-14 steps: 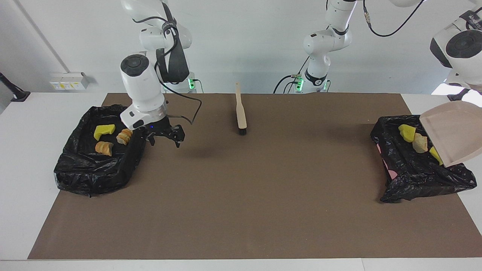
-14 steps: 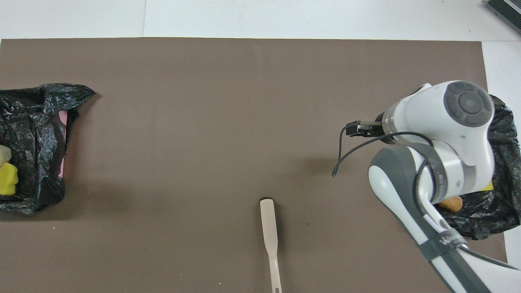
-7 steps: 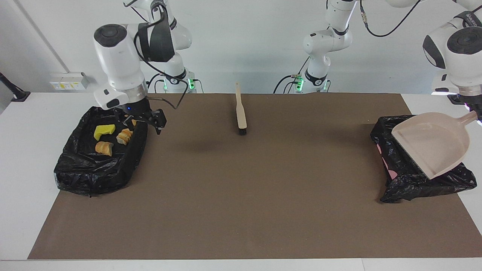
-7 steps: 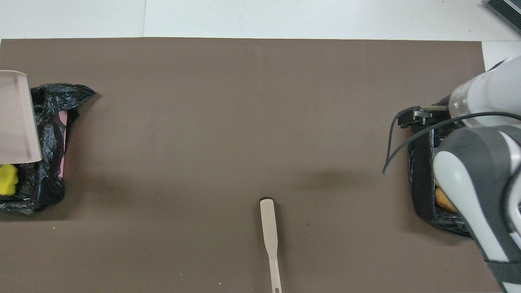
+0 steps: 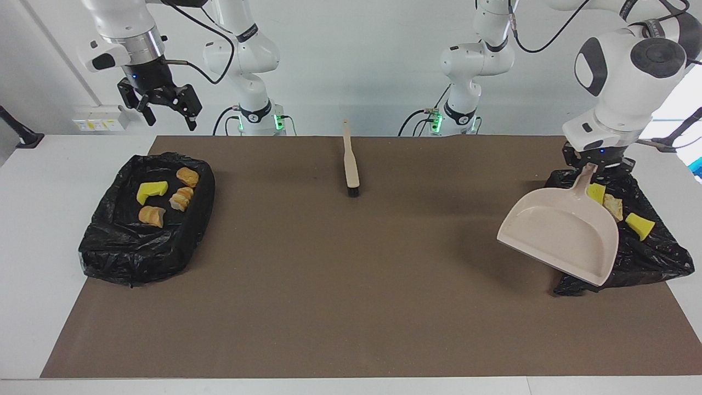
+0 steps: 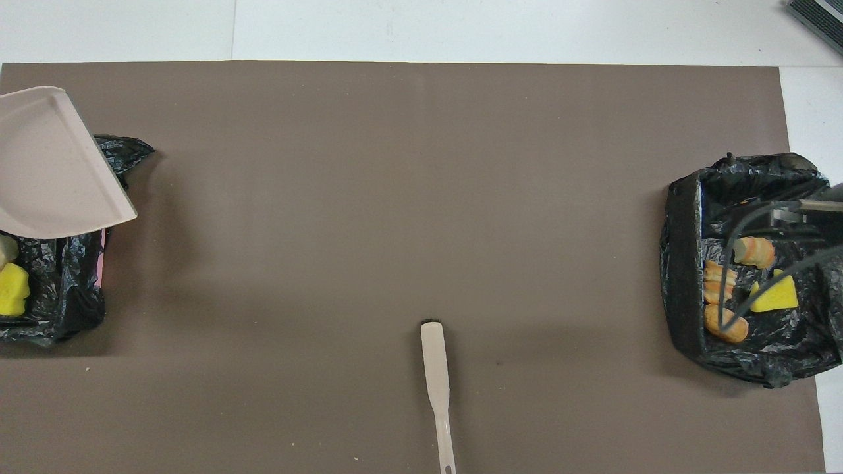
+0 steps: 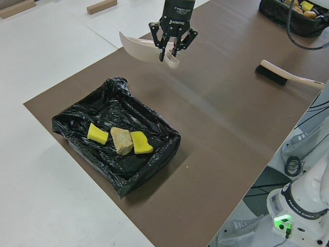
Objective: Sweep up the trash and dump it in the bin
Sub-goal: 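Set the empty dustpan down on the mat center with the left gripper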
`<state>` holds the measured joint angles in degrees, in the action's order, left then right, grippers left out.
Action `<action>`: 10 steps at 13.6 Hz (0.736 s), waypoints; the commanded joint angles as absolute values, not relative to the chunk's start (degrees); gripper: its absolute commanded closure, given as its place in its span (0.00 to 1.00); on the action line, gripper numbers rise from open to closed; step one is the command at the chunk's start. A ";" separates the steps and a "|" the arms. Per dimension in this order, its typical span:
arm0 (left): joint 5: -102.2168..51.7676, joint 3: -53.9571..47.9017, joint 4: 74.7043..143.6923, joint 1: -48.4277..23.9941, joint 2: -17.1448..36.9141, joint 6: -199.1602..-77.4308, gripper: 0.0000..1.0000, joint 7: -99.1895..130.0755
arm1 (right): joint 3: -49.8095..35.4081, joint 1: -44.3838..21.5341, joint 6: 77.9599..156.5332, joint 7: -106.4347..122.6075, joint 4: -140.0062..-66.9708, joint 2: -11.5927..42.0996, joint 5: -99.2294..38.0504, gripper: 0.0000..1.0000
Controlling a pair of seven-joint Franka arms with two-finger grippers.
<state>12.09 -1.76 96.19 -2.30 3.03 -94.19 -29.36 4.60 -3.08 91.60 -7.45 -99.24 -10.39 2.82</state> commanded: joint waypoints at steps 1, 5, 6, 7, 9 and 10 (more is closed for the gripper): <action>7.40 -0.88 97.82 -8.68 0.88 -92.99 1.00 -15.09 | 4.83 -2.99 91.33 -5.80 -98.19 -8.54 2.90 0.00; 1.51 -0.88 97.82 -17.65 2.10 -96.05 1.00 2.86 | 4.83 -2.64 88.61 -5.45 -93.53 -6.07 2.29 0.00; 0.71 -0.97 97.82 -20.10 2.63 -97.28 1.00 6.47 | 4.83 -2.72 85.90 -5.36 -92.38 -5.98 2.02 0.00; -0.69 -0.88 97.74 -22.13 3.68 -98.34 1.00 10.25 | 4.83 -2.81 85.00 -4.75 -92.20 -6.41 1.93 0.00; -1.76 -0.97 97.91 -26.60 6.22 -102.55 1.00 17.54 | 4.40 -2.81 82.81 -4.31 -90.71 -7.03 1.76 0.00; -1.84 -0.97 97.48 -28.46 8.07 -104.66 1.00 21.32 | 4.31 -2.81 82.10 -4.31 -90.18 -7.12 1.76 0.00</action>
<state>-0.87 -2.16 97.53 -24.59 5.33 -100.73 15.39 4.47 -3.11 84.51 -6.22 -92.42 -7.13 2.81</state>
